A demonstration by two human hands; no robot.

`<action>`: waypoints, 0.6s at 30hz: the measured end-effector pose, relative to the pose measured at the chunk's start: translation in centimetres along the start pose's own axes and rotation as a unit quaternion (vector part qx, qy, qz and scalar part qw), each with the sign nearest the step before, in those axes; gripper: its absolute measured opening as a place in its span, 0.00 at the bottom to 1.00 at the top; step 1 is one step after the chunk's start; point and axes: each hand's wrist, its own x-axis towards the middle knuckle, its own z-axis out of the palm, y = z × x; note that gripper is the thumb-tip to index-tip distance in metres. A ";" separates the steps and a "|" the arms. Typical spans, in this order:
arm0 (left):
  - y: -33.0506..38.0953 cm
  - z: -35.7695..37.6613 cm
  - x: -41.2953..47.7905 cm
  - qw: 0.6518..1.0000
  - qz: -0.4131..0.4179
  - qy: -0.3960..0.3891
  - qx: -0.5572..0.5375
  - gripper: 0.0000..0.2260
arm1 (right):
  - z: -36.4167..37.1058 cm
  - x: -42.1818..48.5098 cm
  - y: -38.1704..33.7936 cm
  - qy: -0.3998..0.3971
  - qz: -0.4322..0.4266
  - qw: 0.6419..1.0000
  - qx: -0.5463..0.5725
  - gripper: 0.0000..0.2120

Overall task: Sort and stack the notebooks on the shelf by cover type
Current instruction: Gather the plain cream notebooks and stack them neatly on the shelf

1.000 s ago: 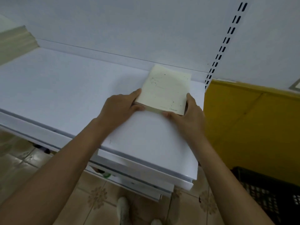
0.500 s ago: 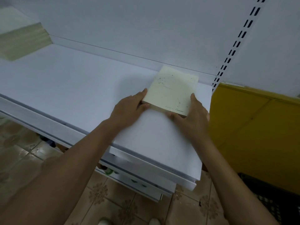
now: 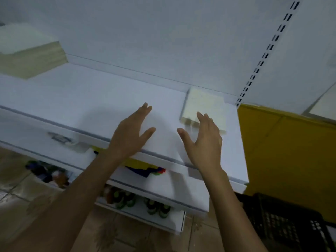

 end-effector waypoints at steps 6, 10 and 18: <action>-8.6 -12.4 -11.3 0.990 -0.100 0.068 0.075 0.27 | 7.8 -4.9 -15.5 -0.081 -0.154 0.984 0.026 0.34; -13.1 -18.9 -19.3 0.963 -0.202 0.136 0.116 0.27 | 12.2 -8.5 -24.3 -0.121 -0.239 0.962 0.043 0.33; -18.1 -27.2 -28.6 0.918 -0.249 0.210 0.227 0.21 | 19.1 -12.3 -33.7 -0.180 -0.331 0.925 0.050 0.32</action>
